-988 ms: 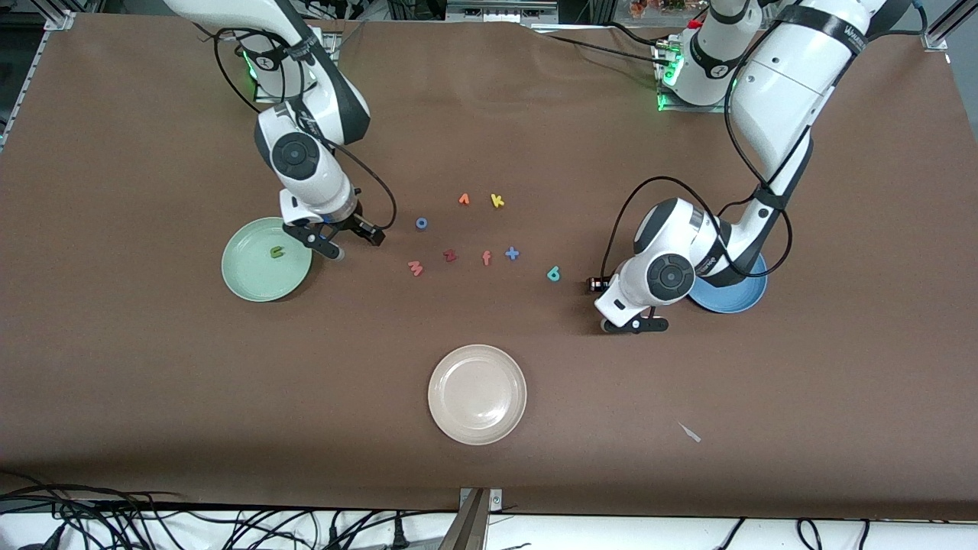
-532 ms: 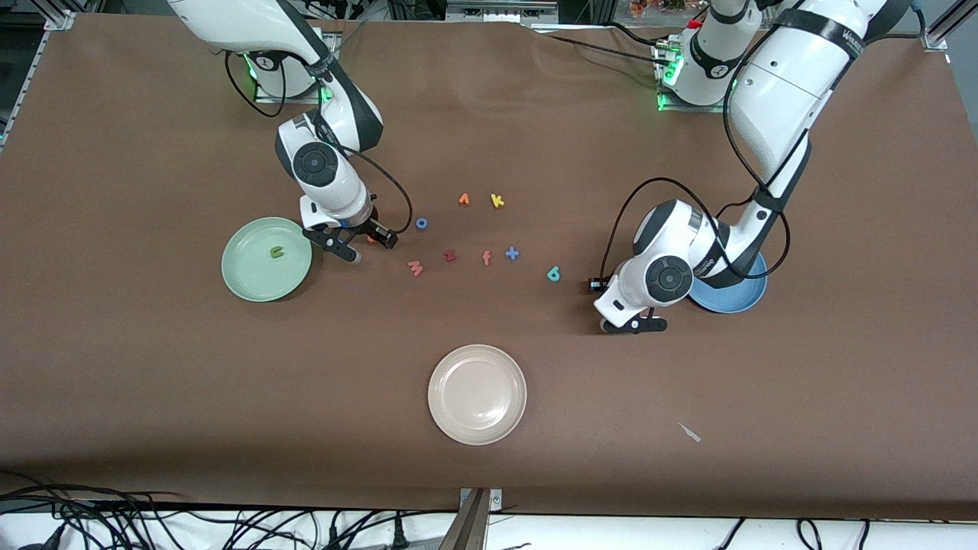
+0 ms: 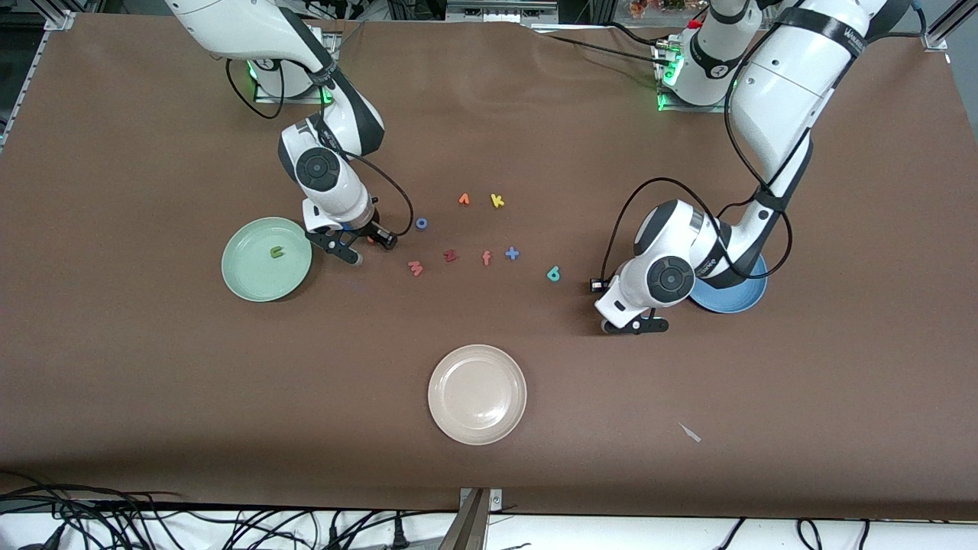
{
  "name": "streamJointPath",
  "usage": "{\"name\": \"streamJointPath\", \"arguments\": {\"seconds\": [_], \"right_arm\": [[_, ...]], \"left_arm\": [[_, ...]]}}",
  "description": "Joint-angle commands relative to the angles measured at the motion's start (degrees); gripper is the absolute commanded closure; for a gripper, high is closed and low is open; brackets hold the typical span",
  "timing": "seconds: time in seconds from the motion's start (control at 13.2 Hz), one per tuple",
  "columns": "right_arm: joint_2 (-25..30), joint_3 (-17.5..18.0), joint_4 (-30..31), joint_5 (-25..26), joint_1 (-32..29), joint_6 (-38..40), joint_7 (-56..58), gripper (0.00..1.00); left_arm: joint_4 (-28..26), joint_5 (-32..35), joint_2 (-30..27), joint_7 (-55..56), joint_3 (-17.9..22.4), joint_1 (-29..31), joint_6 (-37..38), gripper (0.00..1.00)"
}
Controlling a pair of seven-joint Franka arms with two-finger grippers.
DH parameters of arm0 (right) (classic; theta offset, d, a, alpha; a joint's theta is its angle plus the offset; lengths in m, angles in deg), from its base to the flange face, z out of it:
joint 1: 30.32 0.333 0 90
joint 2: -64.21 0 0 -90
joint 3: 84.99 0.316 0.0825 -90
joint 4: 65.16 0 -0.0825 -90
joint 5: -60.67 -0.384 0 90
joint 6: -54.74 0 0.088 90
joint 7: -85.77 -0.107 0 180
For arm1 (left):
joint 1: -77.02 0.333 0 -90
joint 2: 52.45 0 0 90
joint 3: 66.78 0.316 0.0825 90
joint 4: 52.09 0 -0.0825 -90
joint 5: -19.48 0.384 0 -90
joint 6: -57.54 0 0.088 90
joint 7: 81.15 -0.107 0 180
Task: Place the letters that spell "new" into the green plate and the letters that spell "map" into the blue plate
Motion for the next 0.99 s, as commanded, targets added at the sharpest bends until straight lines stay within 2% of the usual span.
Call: {"name": "streamJointPath", "arguments": {"seconds": [0.0,0.08,0.23,0.3,0.46,0.61,0.68,0.91], "right_arm": [[-0.3,0.0,-0.1,0.3,0.0,-0.7,-0.4,0.52],[-0.3,-0.1,-0.1,0.3,0.0,-0.6,-0.4,0.59],[0.0,-0.5,-0.4,0.4,0.0,-0.1,0.0,0.81],[0.4,-0.5,-0.6,0.8,0.0,0.6,0.1,0.85],[2.4,-1.5,-2.0,0.9,-0.1,4.8,2.4,0.85],[4.5,-3.8,-5.6,0.9,-0.1,14.3,8.1,0.85],[5.4,-5.7,-6.9,0.8,-0.2,18.2,11.8,0.84],[7.9,-13.6,-7.2,0.4,-0.3,22.9,28.6,0.84]], "left_arm": [[1.0,1.9,-4.9,-1.5,-0.1,2.5,9.1,0.84],[0.9,1.7,-7.0,-5.7,-0.2,4.3,12.4,0.83],[0.9,1.4,-10.1,-15.4,-0.2,8.1,19.8,0.83],[0.8,1.5,-10.6,-18.8,-0.1,9.9,22.1,0.83],[0.1,2.0,-10.1,-23.3,0.2,13.4,22.8,0.84],[-0.4,6.0,-7.9,-26.1,0.2,16.4,22.3,0.84],[-0.4,6.8,-6.7,-26.2,0.2,16.9,21.5,0.84],[-3.3,6.2,-4.7,-26.0,0.2,18.0,14.3,0.83]]}}
